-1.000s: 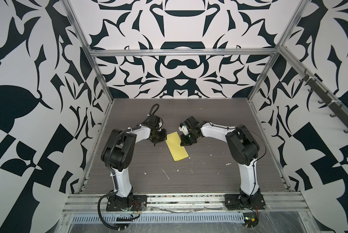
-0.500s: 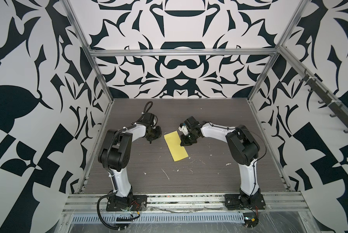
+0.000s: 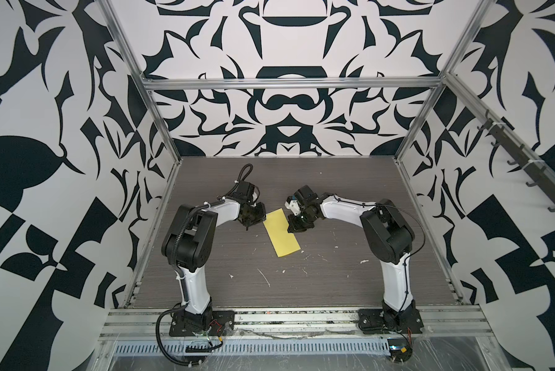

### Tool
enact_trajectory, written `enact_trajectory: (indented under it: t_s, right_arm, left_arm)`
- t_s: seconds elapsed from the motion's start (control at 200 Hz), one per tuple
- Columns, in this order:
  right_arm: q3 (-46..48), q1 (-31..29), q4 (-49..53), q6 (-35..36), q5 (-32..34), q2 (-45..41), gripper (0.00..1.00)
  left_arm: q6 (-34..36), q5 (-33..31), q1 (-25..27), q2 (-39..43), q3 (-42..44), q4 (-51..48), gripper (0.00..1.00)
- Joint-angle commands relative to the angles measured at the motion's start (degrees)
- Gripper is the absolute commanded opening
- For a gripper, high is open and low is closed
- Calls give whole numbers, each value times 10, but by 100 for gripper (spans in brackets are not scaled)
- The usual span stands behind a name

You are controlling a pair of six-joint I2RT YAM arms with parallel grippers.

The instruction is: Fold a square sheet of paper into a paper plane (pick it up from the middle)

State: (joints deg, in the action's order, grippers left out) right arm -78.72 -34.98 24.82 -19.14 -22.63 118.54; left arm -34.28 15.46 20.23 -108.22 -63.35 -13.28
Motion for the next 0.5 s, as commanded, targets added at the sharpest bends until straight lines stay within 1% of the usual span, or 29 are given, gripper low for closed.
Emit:
enact_trajectory:
  t_s: [0.0,0.18,0.255,0.36,0.495]
  right_arm:
    - [41,7,56,1,128,55,0]
    - [44,7,56,1,130,52,0]
    - [45,6,56,1,130,51,0]
    - [46,6,56,1,130,49,0]
    - [47,6,56,0,131,48,0]
  left_arm:
    - [-6,-39,-2,-16,-25,-36,0]
    - [4,-94,-4,-10,-20,-58,0]
    - [8,-104,-5,-7,-25,-71,0]
    - [7,-95,-5,12,-28,-74,0]
    - [-9,-68,2,55,-14,-70,0]
